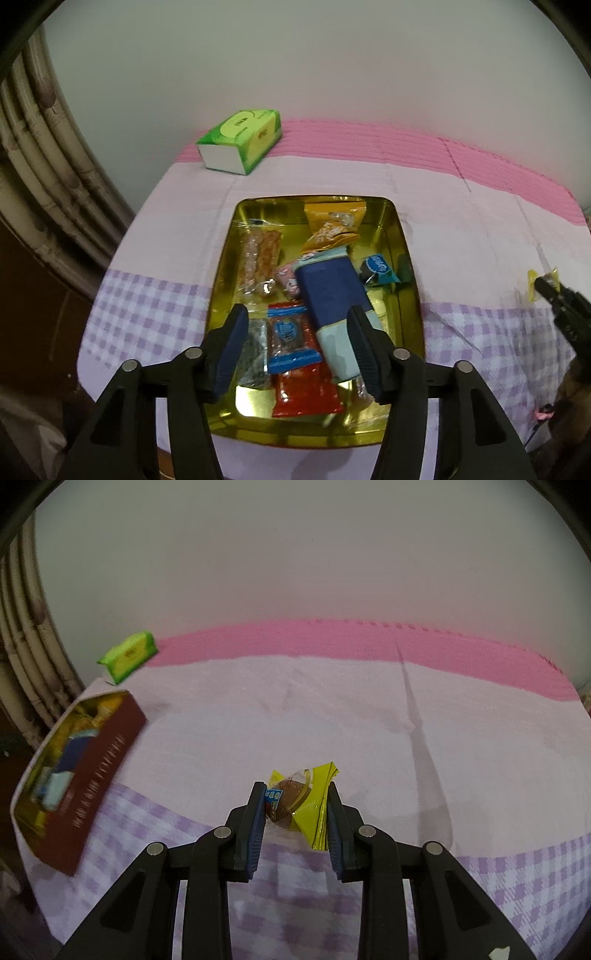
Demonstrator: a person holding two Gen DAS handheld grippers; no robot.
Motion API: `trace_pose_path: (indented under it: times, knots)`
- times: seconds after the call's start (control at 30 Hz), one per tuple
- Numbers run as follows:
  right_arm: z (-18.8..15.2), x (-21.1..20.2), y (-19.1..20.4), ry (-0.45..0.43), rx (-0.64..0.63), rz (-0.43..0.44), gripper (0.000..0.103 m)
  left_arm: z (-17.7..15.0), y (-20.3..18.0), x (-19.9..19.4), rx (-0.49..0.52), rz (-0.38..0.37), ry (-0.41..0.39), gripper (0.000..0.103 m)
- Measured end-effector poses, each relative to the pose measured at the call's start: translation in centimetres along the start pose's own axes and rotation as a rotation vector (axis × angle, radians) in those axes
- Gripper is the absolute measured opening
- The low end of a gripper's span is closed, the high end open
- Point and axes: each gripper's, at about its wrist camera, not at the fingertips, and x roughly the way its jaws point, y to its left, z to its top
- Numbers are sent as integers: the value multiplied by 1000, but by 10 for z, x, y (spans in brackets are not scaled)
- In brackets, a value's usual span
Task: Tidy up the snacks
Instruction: 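Lower the wafer bar into the tray and open the left gripper, then carry the yellow candy into the tray and open the right gripper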
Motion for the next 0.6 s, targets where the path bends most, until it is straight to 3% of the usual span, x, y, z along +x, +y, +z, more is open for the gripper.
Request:
trace_pose_path:
  times: [0.2, 0.4, 0.6]
  knots:
    - [12, -25, 35, -46, -56, 74, 27, -5, 5, -13, 8, 38, -11, 61]
    - [23, -46, 67, -87, -105, 141, 27, -13, 24, -26, -27, 24, -7, 64]
    - [32, -54, 104, -85, -154, 221, 28, -21, 50, -31, -69, 43, -6, 67]
